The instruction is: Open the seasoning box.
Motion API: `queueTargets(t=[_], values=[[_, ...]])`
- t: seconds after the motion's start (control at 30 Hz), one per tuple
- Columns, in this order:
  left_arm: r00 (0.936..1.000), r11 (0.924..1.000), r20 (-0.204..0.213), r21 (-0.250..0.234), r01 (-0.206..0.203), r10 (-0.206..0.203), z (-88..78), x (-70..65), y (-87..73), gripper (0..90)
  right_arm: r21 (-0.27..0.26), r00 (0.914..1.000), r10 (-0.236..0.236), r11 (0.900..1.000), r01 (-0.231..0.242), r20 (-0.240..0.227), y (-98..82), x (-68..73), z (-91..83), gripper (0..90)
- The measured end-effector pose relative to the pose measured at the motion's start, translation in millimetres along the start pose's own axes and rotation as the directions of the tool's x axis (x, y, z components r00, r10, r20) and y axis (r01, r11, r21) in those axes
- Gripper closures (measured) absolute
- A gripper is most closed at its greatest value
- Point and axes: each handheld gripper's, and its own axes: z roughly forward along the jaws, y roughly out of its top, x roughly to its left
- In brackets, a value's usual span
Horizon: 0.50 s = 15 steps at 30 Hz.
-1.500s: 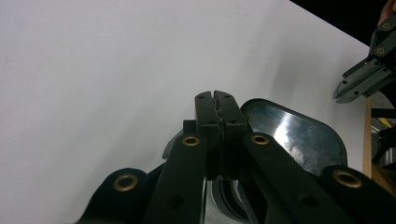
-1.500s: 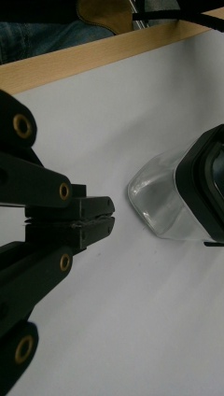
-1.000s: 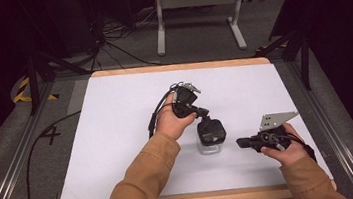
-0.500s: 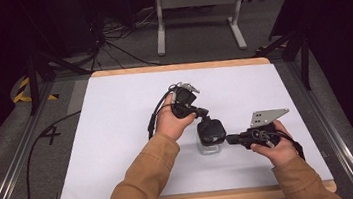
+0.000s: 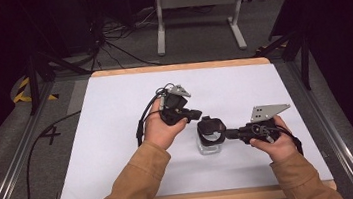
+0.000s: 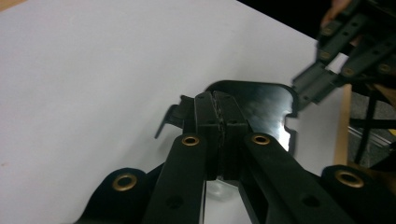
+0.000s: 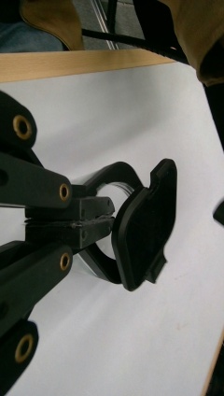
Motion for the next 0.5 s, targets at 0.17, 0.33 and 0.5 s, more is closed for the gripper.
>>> queueTargets(t=[0.17,0.33,0.5], values=[[0.9997,0.9999,0.02,-0.009,-0.014,0.014,-9.0,-16.6,-13.8,90.0,-0.019,1.0,-0.008,1.0,0.008,0.003,5.7,-0.2,2.9,90.0],[0.9977,0.9996,0.061,0.008,-0.029,0.028,-9.0,-30.1,-21.2,90.0,-0.037,0.9999,-0.002,0.999,0.003,0.013,8.6,-1.6,3.9,90.0],[0.9972,0.9989,0.066,0.03,-0.036,0.034,5.1,-37.7,-26.5,90.0,-0.063,0.9997,0.006,0.998,-0.005,0.025,10.4,-2.4,2.0,90.0]])
